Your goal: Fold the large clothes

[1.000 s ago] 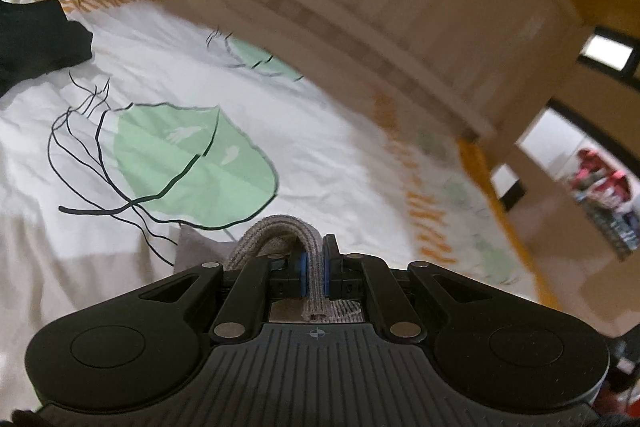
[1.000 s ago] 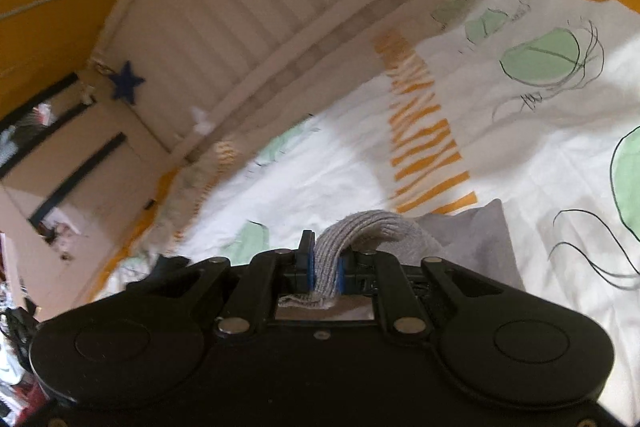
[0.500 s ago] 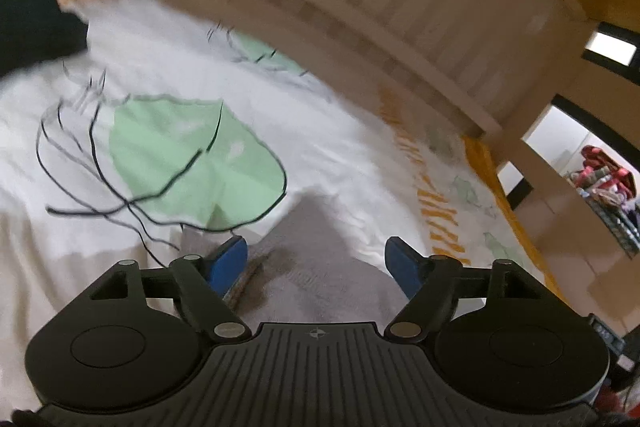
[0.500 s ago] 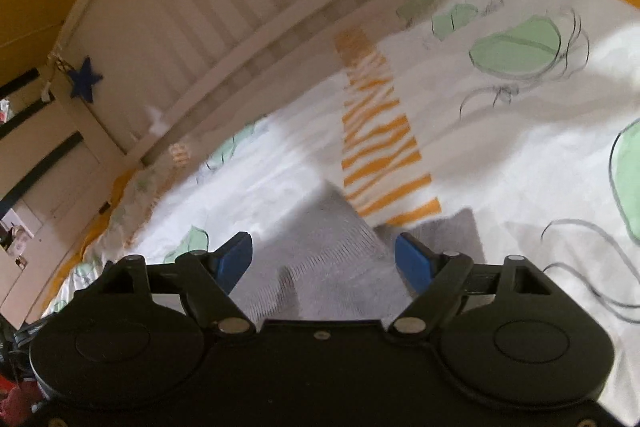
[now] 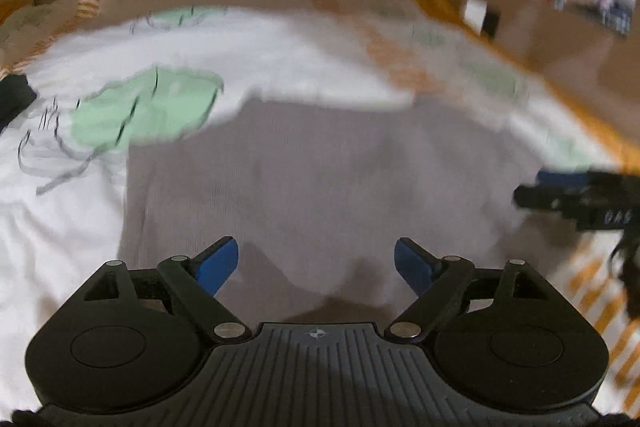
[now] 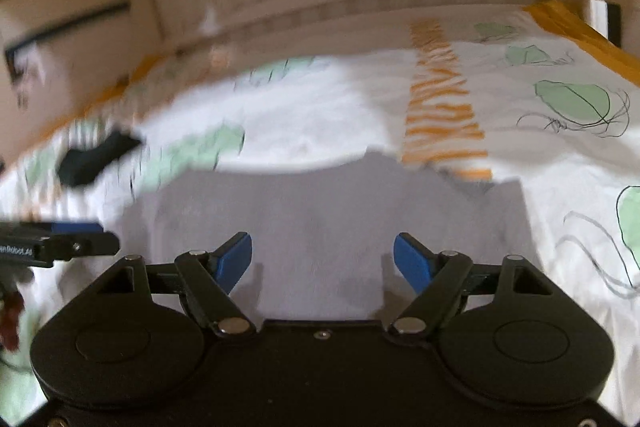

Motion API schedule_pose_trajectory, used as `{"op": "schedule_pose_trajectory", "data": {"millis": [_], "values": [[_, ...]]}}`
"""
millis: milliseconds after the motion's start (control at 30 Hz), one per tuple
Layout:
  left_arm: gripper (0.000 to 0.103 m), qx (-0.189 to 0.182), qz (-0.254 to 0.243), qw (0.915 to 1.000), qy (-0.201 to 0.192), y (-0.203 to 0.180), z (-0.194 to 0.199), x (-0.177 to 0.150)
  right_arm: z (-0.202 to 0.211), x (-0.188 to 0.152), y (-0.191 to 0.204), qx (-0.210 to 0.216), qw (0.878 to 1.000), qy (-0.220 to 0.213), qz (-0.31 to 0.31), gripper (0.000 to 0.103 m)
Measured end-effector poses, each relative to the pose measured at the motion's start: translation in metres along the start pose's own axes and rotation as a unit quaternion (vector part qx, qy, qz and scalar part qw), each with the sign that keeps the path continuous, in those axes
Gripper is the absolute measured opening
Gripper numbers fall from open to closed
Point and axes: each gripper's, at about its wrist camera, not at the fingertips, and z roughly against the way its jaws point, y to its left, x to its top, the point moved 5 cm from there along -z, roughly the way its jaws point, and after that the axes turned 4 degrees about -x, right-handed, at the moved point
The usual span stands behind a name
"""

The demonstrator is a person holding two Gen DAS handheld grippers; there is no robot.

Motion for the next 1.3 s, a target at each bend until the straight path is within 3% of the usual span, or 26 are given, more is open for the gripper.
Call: {"op": "schedule_pose_trajectory", "data": {"millis": [67, 133, 200, 533, 733, 933, 1033, 1133, 1233, 1300], "values": [[0.085, 0.004, 0.0, 0.9996, 0.029, 0.003, -0.006, -0.02, -0.005, -0.02, 0.004, -0.02, 0.999, 0.036, 0.029, 0.08], [0.086, 0.004, -0.006, 0.9998, 0.017, 0.008, -0.001, -0.034, -0.008, -0.039, 0.004, -0.042, 0.995, 0.062, 0.058, 0.08], [0.086, 0.002, -0.003, 0.9999, 0.011, 0.011, 0.004, -0.039, -0.003, -0.052, 0.004, -0.051, 0.994, 0.048, 0.081, 0.081], [0.091, 0.007, 0.005, 0.9998, -0.02, 0.005, 0.005, -0.045, 0.003, -0.058, 0.0, -0.046, 0.997, 0.034, 0.052, 0.084], [0.092, 0.008, 0.008, 0.9997, -0.023, 0.005, 0.006, -0.046, 0.003, -0.061, 0.002, -0.029, 0.998, 0.026, 0.051, 0.096], [0.092, -0.008, 0.044, 0.9985, -0.032, 0.013, 0.03, -0.046, 0.018, -0.059, -0.006, 0.008, 1.0, 0.016, 0.012, 0.099], [0.092, -0.006, 0.105, 0.9927, -0.058, 0.028, 0.05, -0.044, 0.037, -0.057, -0.023, 0.008, 0.999, -0.002, -0.047, 0.099], [0.092, -0.006, 0.186, 0.9797, -0.074, 0.047, 0.061, -0.047, 0.058, -0.057, -0.047, -0.021, 0.993, -0.029, -0.117, 0.1], [0.092, -0.017, 0.257, 0.9649, -0.051, 0.067, 0.051, -0.056, 0.061, -0.062, -0.065, -0.013, 0.983, -0.024, -0.18, 0.1], [0.092, -0.018, 0.279, 0.9592, -0.041, 0.073, 0.044, -0.06, 0.057, -0.065, -0.071, -0.029, 0.981, -0.012, -0.194, 0.101]]}}
